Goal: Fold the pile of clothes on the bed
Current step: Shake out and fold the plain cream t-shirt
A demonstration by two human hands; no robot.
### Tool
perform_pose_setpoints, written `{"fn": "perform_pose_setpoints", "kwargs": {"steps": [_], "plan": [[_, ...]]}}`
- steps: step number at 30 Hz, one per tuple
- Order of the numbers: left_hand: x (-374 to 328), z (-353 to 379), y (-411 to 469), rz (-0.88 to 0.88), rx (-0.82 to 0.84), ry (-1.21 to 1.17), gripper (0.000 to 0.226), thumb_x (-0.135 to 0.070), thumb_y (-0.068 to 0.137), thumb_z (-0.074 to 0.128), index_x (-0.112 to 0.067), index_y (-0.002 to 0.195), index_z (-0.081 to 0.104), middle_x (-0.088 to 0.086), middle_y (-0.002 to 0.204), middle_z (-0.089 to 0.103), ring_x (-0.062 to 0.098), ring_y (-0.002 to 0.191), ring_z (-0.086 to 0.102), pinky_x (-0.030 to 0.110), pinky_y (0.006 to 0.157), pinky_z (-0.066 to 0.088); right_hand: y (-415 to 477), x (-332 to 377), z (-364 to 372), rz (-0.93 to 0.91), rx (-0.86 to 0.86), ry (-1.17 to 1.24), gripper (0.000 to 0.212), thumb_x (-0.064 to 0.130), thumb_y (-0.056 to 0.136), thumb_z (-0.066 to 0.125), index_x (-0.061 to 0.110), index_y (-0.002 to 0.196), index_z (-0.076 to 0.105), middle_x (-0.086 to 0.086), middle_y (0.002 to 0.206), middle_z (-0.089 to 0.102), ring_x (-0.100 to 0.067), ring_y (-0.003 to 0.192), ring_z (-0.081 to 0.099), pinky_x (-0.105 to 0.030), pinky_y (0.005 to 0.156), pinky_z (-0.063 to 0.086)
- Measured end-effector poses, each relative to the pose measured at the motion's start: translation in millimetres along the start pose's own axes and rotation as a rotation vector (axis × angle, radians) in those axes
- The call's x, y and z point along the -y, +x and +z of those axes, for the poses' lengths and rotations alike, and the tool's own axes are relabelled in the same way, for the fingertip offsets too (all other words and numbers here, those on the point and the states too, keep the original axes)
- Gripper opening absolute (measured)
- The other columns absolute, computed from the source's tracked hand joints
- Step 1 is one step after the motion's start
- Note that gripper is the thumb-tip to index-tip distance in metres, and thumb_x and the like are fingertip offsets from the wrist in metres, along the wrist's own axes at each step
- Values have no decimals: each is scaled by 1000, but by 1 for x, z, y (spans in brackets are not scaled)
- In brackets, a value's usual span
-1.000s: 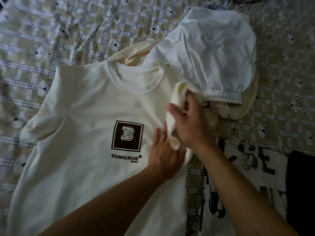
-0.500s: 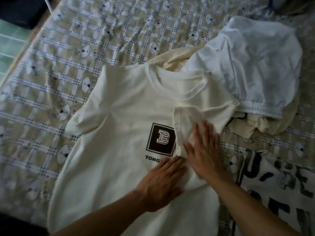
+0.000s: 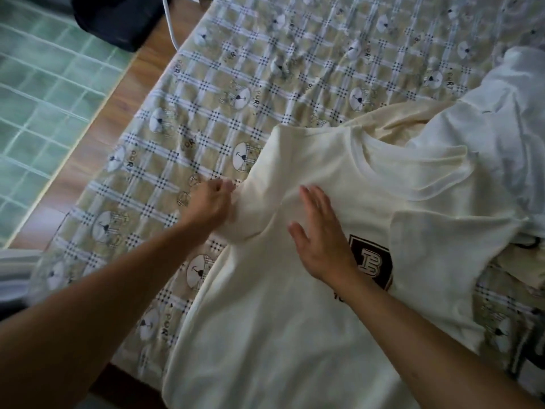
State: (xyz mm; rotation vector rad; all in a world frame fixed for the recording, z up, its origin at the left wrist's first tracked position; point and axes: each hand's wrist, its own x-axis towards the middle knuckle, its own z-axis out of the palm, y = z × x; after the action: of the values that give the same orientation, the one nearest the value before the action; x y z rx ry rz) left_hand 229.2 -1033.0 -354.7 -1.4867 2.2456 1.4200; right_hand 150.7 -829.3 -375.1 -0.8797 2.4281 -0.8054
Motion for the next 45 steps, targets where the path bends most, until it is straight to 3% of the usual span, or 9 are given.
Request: {"fn": "perform_pose_setpoints", "kwargs": {"steps": [5,15,22,25,28,32,37,41,45], "plan": [[-24,-9,8,-296,504,-235,33,-32,86,72,-1,100,71,15,96,74,28,78,72,39,74,61,34,18,26,-9,92,-144,70,38,89,34,16,154,27,-8,164,18,-25,152,12,-50,120,15],[-15,-72,25,270,-191,-310,17,-26,100,56,-19,111,66,-6,98,68,7,87,66,28,74,57,33,22,42,8,-98,-297,71,53,98,24,16,158,14,-8,166,8,-25,153,3,-50,122,6],[36,-57,26,-55,60,-313,49,-39,88,70,-23,128,47,-1,111,61,21,89,68,42,60,62,34,20,59,84,26,-476,81,63,93,15,15,158,4,-10,166,-6,-28,153,-9,-55,121,-1],[27,-58,24,40,161,-237,68,-19,75,84,-22,131,45,-8,110,59,12,95,63,24,58,57,34,18,48,58,69,-417,85,65,89,11,18,158,1,-8,166,-7,-26,152,-11,-53,122,-2],[1,-61,17,173,109,-137,66,-7,77,79,-18,134,45,-3,111,63,21,100,67,30,65,60,24,16,33,65,58,-296,83,65,89,13,19,158,0,-6,166,-4,-22,153,-6,-51,122,4],[-66,-47,-18,486,42,158,65,-15,85,73,-25,141,39,-5,113,58,12,82,64,29,58,59,-8,12,10,103,-42,-40,80,63,93,23,21,158,1,-1,167,3,-12,153,0,-42,124,5],[-91,14,-57,660,405,165,53,-41,94,62,-28,141,40,-7,122,65,10,89,71,34,79,60,-61,-10,-21,277,-272,195,68,42,98,46,23,156,17,1,160,25,-14,146,28,-41,118,30],[-45,73,-51,832,330,680,66,-48,101,41,-25,158,15,2,165,17,23,153,13,44,123,21,-93,-44,-45,205,-387,53,61,27,99,44,15,156,23,-4,161,24,-16,149,20,-44,121,23],[2,99,-32,881,338,967,75,-63,99,16,-27,157,-14,0,164,-22,23,150,-23,47,125,-1,-106,-92,-51,225,-140,-361,66,47,100,25,20,158,9,-4,166,-7,-23,153,-6,-50,123,5]]}}
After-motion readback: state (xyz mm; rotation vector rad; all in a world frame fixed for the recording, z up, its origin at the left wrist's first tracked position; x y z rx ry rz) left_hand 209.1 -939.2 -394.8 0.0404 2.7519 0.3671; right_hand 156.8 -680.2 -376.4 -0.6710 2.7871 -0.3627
